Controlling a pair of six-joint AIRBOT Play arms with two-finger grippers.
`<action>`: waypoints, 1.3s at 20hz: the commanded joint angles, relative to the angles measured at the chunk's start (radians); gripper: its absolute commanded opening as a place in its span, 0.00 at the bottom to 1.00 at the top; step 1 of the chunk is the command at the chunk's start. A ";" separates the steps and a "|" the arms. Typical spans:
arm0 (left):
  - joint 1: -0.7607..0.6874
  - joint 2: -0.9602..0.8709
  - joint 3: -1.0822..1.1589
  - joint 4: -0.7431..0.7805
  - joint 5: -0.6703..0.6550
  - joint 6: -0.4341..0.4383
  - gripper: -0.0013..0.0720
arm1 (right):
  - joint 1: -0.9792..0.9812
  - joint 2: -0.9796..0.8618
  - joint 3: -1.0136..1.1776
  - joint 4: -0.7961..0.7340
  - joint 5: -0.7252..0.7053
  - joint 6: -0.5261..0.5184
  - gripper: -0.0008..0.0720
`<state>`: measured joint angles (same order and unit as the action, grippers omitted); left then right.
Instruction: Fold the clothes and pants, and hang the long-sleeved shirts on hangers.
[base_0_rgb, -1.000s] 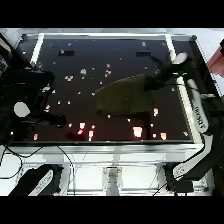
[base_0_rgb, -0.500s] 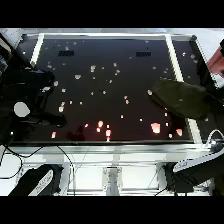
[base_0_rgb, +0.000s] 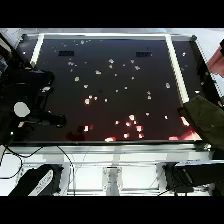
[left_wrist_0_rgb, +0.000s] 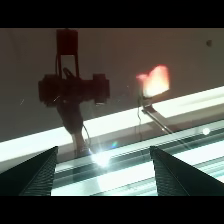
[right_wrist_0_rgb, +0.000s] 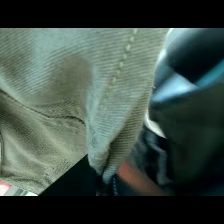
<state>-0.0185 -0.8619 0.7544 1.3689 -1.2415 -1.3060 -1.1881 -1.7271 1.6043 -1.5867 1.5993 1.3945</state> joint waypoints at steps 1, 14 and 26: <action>0.001 0.000 0.001 0.000 0.000 0.001 0.91 | -0.065 0.009 -0.008 -0.011 -0.021 0.001 0.60; 0.001 0.000 0.001 0.000 0.000 0.001 0.91 | 0.307 0.356 -0.003 0.496 -0.272 -0.166 0.04; 0.001 0.000 0.001 0.000 0.000 0.000 0.91 | 1.203 0.370 -0.068 0.311 -0.199 -0.086 0.04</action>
